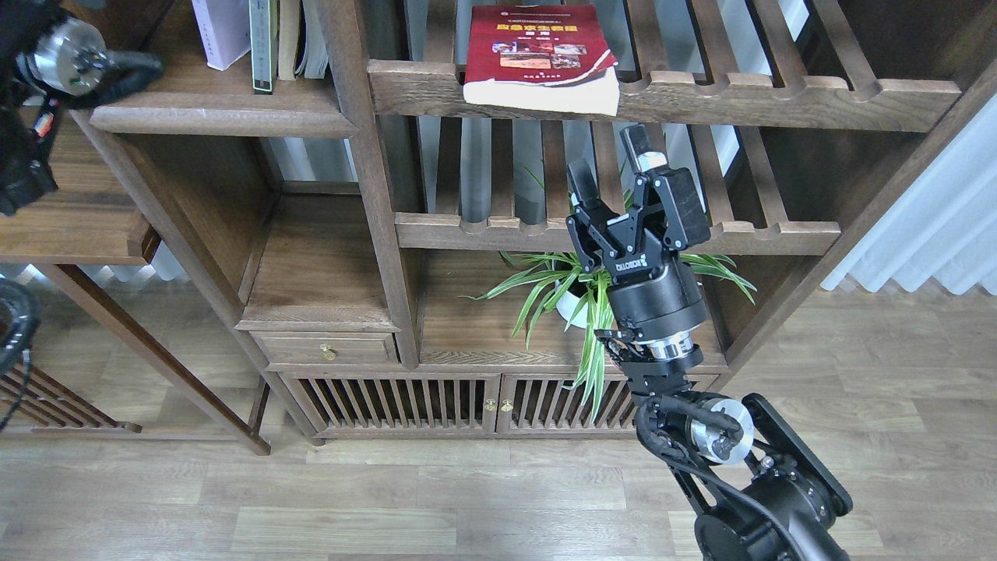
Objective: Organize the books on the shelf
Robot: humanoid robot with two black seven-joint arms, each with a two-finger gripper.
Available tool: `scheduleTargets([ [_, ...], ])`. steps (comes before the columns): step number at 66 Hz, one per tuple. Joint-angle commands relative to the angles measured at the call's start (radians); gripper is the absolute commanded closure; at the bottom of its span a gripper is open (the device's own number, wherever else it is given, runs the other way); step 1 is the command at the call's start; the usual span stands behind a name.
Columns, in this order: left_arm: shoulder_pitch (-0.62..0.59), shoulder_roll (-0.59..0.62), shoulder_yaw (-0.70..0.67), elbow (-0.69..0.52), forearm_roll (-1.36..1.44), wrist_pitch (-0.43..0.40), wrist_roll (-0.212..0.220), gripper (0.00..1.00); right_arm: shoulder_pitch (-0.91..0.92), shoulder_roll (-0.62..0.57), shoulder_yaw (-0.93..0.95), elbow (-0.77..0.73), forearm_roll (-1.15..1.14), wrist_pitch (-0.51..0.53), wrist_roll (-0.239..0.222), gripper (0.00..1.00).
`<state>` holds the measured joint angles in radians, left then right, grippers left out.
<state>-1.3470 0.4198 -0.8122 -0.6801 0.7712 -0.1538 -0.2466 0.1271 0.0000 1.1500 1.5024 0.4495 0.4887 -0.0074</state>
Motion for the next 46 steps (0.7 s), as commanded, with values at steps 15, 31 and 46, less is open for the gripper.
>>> scheduleTargets([
  [15,0.266,0.295,-0.067,-0.469,-0.104,0.004,0.084,0.00,-0.007,0.000,0.002,0.018,-0.031,0.000,0.018,0.13],
  [31,0.492,0.341,-0.136,-0.704,-0.178,-0.059,0.075,0.00,-0.015,0.000,-0.010,0.019,-0.072,0.000,0.018,0.13],
  [46,0.678,0.332,-0.174,-0.704,-0.233,-0.335,0.075,0.00,-0.018,0.000,-0.047,0.022,-0.078,-0.068,0.018,0.13],
])
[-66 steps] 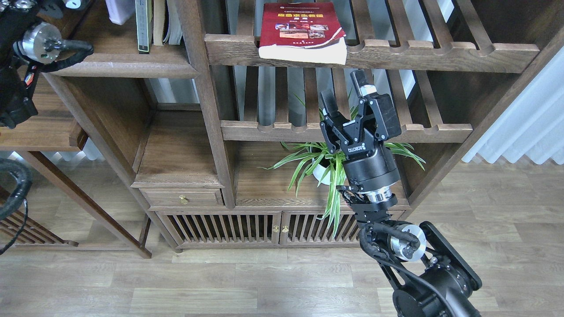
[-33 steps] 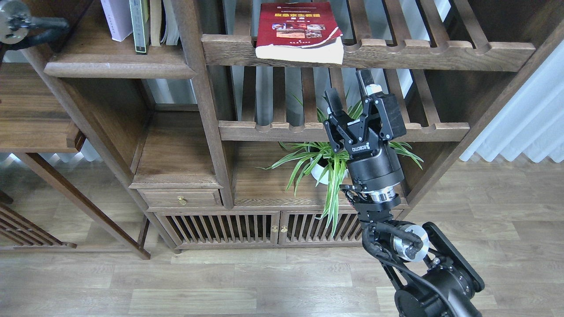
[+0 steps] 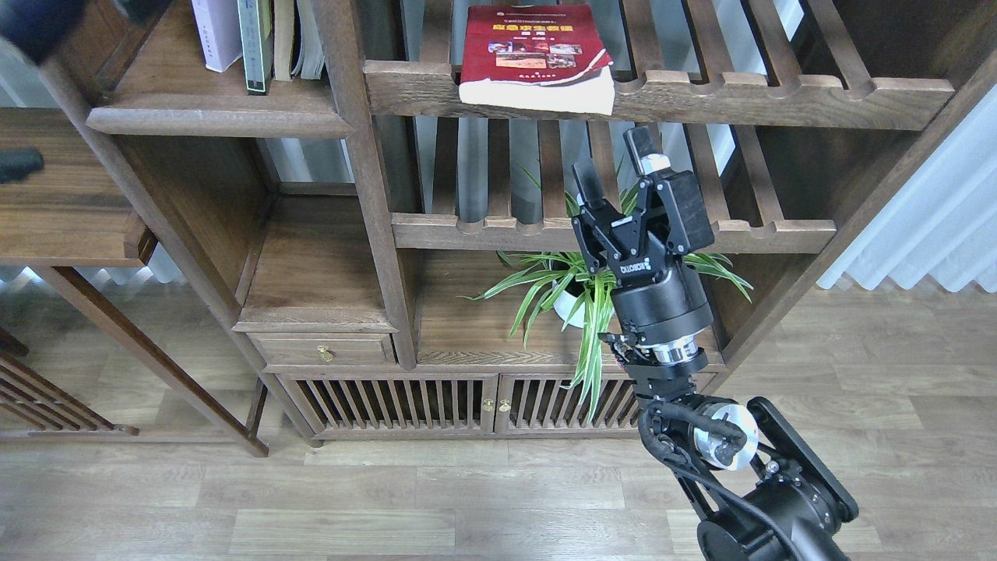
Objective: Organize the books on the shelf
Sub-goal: 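Raise the right gripper to the red book on the top shelf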
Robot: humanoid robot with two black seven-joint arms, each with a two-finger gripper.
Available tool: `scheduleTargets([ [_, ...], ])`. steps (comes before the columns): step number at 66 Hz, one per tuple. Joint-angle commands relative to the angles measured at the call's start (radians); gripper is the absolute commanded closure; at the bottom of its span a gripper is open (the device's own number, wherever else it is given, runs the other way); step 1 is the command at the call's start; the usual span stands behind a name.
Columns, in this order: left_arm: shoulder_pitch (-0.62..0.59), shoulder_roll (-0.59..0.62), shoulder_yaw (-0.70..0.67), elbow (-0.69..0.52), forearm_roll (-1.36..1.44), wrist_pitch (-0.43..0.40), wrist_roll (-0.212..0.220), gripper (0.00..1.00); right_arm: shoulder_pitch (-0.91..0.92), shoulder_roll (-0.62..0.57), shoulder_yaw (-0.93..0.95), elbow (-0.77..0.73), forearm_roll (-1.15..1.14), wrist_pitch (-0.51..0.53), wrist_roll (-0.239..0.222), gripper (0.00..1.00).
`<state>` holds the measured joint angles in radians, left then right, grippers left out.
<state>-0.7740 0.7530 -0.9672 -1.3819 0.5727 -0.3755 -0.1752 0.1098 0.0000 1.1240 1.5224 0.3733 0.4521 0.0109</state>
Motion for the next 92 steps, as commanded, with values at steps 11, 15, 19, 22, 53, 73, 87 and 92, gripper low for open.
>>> scheduleTargets([
  [11,0.278,-0.001,-0.103,0.009,-0.100,-0.113,0.011,0.00,0.004,0.000,-0.099,0.002,-0.092,-0.090,0.000,0.13],
  [15,0.301,0.000,-0.116,0.020,-0.111,-0.113,0.013,0.00,0.010,0.000,-0.130,0.002,-0.128,-0.107,0.000,0.13],
  [19,0.323,0.002,-0.131,0.052,-0.113,-0.113,0.013,0.00,0.034,0.000,-0.165,0.002,-0.166,-0.141,0.000,0.13],
  [22,0.335,0.002,-0.137,0.067,-0.113,-0.113,0.013,0.00,0.060,0.000,-0.179,0.001,-0.177,-0.165,0.000,0.13],
  [53,0.579,-0.021,-0.147,0.092,-0.113,-0.113,0.045,0.00,0.266,0.000,-0.179,-0.048,-0.174,-0.392,0.054,0.13],
  [73,0.579,-0.075,-0.147,0.103,-0.113,-0.113,0.082,0.00,0.384,0.000,-0.144,-0.067,-0.166,-0.472,0.058,0.13],
  [87,0.579,-0.086,-0.143,0.103,-0.113,-0.113,0.089,0.00,0.444,0.000,-0.138,-0.119,-0.073,-0.529,0.098,0.14],
  [92,0.579,-0.087,-0.147,0.104,-0.113,-0.113,0.089,0.00,0.446,0.000,-0.135,-0.122,-0.053,-0.552,0.100,0.14],
])
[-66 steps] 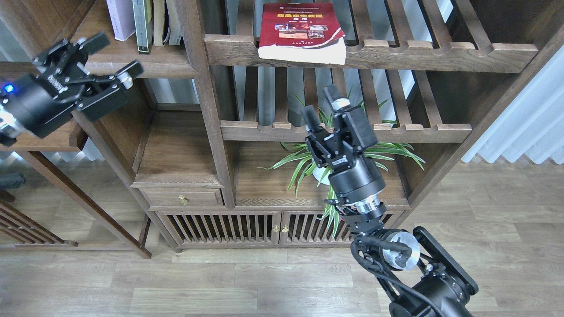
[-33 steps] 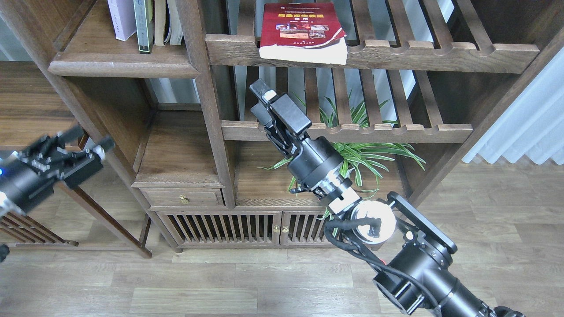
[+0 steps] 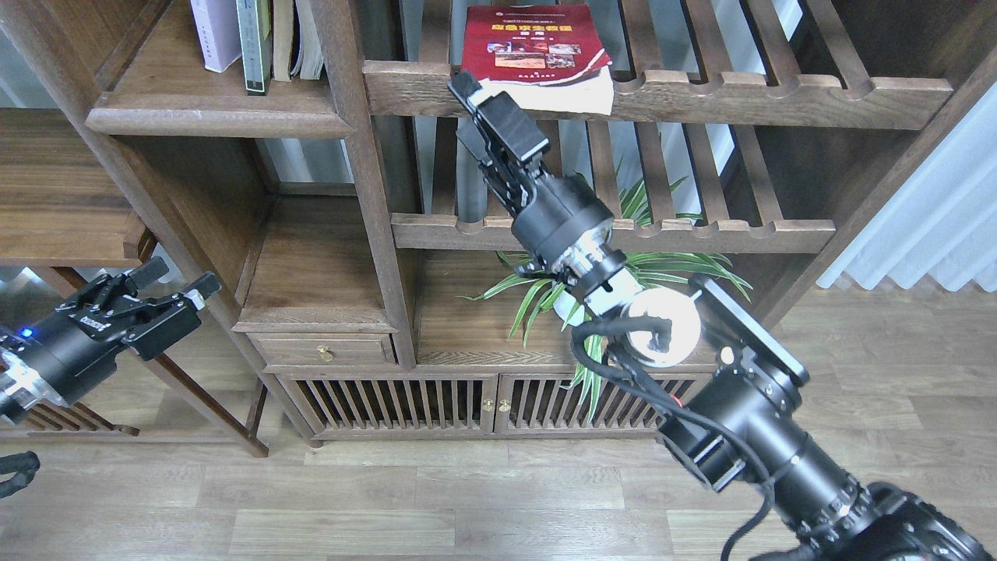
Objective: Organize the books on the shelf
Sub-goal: 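Raise the right gripper to the red book on the top shelf, then grasp the red book with the right gripper and pull it off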
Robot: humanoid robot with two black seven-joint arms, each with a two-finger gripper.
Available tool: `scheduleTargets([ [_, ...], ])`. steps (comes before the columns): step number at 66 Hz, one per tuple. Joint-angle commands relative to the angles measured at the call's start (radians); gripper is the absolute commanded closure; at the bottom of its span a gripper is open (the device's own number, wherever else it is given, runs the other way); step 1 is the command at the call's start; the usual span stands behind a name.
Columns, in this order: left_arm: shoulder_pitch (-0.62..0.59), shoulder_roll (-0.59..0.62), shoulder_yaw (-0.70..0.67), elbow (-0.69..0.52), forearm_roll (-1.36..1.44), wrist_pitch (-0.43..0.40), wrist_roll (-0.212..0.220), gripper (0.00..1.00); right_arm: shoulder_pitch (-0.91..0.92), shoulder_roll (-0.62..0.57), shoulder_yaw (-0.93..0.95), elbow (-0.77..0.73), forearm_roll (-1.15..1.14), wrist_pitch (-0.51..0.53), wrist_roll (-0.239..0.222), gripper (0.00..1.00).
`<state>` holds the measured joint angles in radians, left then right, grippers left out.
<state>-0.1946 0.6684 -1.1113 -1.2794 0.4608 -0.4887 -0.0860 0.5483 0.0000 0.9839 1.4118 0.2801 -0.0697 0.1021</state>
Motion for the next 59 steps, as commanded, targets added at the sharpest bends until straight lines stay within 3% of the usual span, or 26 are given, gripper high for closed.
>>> scheduleTargets([
  [1,0.000,-0.004,-0.002,0.002,-0.001,0.000,0.000,0.00,0.009,0.000,0.006,-0.013,0.042,-0.030,0.008,0.14],
  [12,0.000,-0.026,-0.004,0.005,-0.001,0.000,0.002,0.00,0.044,0.000,0.021,-0.039,0.051,-0.032,0.010,0.16],
  [20,0.000,-0.041,-0.001,0.009,-0.001,0.000,0.003,0.00,0.050,0.000,0.075,-0.042,0.087,-0.032,0.016,0.25],
  [33,0.000,-0.041,0.001,0.009,-0.001,0.000,0.003,0.00,0.038,0.000,0.079,-0.042,0.113,-0.033,0.080,0.32],
  [59,0.000,-0.052,0.002,0.009,-0.001,0.000,0.019,0.00,0.021,0.000,0.079,-0.040,0.116,-0.035,0.082,0.33],
])
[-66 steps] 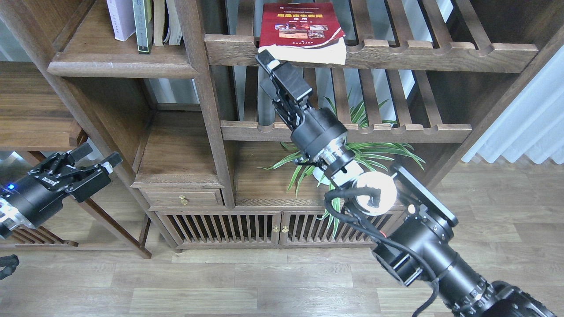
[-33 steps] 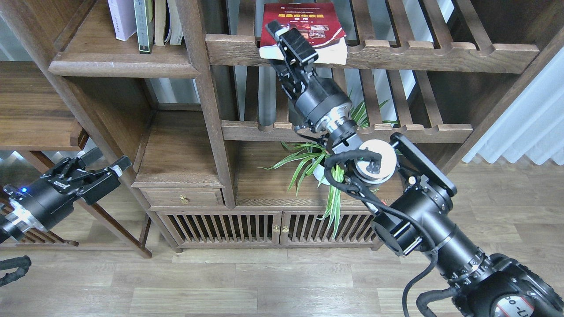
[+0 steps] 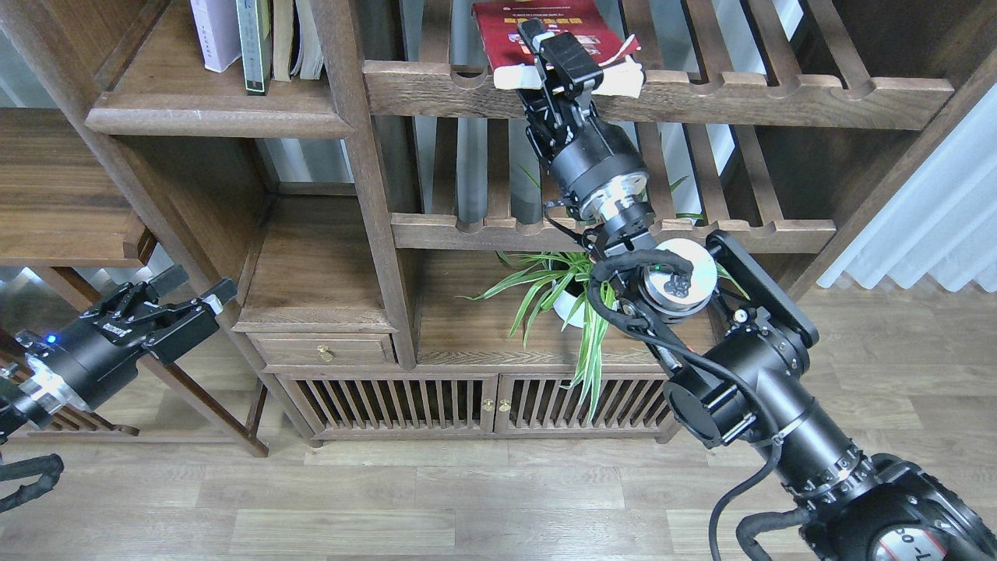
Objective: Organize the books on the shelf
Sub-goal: 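Grasp the red book with the right gripper and pull it off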
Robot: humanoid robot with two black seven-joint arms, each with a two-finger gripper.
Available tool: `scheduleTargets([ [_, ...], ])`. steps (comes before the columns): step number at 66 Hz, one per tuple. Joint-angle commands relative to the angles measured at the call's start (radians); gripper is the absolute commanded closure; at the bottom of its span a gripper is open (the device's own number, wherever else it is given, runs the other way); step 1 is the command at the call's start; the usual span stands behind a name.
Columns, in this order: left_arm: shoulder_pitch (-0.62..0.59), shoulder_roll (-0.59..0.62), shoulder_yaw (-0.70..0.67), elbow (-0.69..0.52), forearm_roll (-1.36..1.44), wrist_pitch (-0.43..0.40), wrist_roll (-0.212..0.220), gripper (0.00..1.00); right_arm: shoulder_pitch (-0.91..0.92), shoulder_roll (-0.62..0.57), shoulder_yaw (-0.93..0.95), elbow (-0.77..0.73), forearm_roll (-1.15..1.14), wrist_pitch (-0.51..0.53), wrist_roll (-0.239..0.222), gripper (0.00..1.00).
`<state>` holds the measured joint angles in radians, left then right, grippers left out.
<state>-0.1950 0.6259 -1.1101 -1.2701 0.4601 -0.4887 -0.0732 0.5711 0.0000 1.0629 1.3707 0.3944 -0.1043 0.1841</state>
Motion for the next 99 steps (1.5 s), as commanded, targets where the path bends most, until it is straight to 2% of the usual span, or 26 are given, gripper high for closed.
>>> scheduleTargets([
  [1,0.000,-0.014,0.001,0.000,0.002,0.000,0.006,0.00,-0.003,0.000,0.000,0.001,0.001,0.000,0.000,0.33],
  [26,0.000,-0.023,0.013,-0.002,0.009,0.000,0.013,0.00,-0.042,0.000,0.028,0.008,0.015,0.002,0.000,0.40],
  [40,0.000,-0.028,0.015,-0.002,0.009,0.000,0.030,0.00,-0.051,0.000,0.029,0.014,0.035,0.012,0.017,0.51],
  [50,0.000,-0.032,0.016,-0.002,0.011,0.000,0.030,0.00,-0.063,0.000,0.028,0.030,0.089,0.017,0.037,0.66],
  [58,0.000,-0.032,0.015,-0.002,0.011,0.000,0.030,0.00,-0.069,0.000,0.023,0.039,0.098,0.046,0.037,0.86],
  [62,0.000,-0.032,0.015,-0.002,0.011,0.000,0.030,0.00,-0.088,0.000,0.011,0.044,0.100,0.081,0.026,0.94],
  [70,0.002,-0.032,0.013,-0.002,0.011,0.000,0.030,0.00,-0.100,0.000,-0.015,0.060,0.100,0.098,-0.001,0.95],
  [77,0.008,-0.035,0.012,-0.002,0.009,0.000,0.030,0.00,-0.160,0.000,-0.026,0.132,0.100,0.133,-0.057,0.95],
  [84,0.009,-0.078,0.001,-0.002,0.009,0.000,0.029,0.00,-0.235,0.000,-0.029,0.203,0.100,0.172,-0.090,0.94],
  [96,0.080,-0.153,-0.028,0.000,-0.029,0.000,0.021,0.00,-0.372,0.000,-0.031,0.252,0.118,0.305,-0.135,0.94],
  [99,0.109,-0.186,-0.034,0.000,-0.061,0.000,0.024,0.00,-0.413,0.000,-0.031,0.257,0.127,0.354,-0.158,0.94],
])
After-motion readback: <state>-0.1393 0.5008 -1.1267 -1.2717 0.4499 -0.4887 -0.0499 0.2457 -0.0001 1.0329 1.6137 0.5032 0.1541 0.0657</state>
